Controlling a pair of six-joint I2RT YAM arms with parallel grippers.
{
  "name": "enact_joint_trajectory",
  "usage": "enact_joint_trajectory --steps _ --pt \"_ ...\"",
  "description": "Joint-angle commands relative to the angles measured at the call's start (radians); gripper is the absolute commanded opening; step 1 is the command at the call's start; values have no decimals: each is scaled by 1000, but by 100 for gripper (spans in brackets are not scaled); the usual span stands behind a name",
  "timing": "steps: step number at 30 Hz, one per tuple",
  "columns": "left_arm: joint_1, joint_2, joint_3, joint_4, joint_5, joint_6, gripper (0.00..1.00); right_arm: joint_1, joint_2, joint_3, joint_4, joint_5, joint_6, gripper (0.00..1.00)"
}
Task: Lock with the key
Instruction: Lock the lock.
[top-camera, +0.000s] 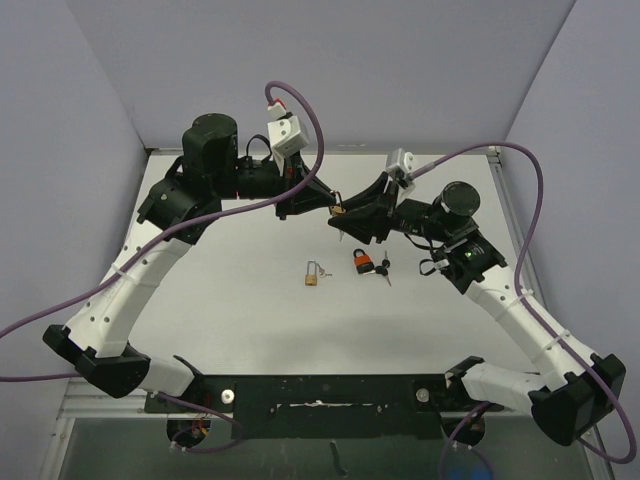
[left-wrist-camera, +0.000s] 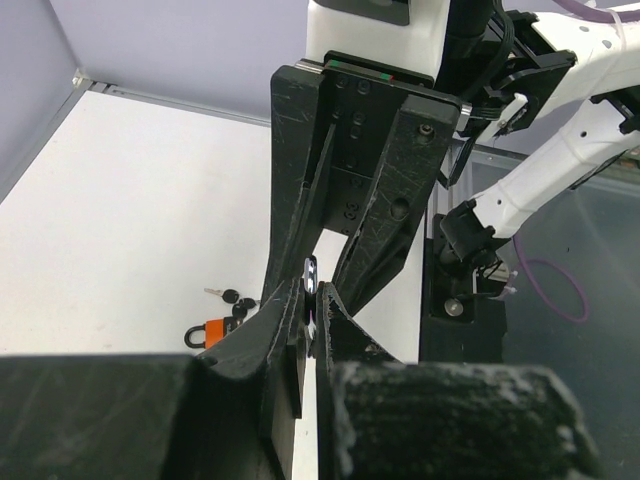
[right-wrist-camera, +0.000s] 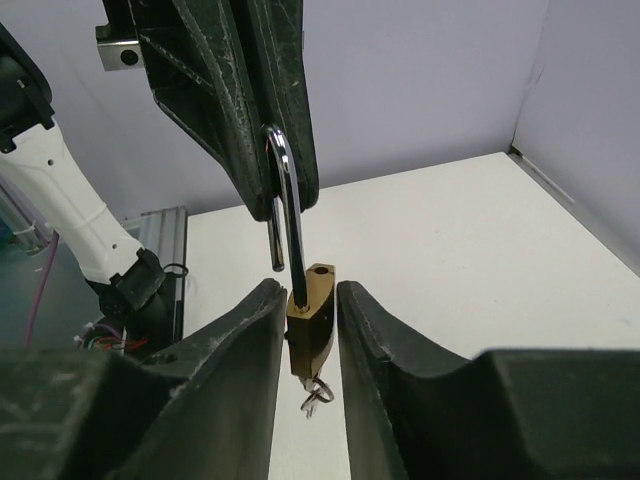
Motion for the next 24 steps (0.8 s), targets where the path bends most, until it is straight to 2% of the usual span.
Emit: enact_joint_trajectory --steps 1,4,13,24 --pt "-5 5 36 69 -5 8 0 19 21 69 26 8 -16 20" --pt "-4 5 36 76 -13 7 0 26 31 79 13 6 -24 0" --pt "-3 9 33 84 -7 11 0 29 3 44 53 -35 -65 0" --pt "-2 0 3 61 -11 45 0 26 4 49 173 -156 5 0"
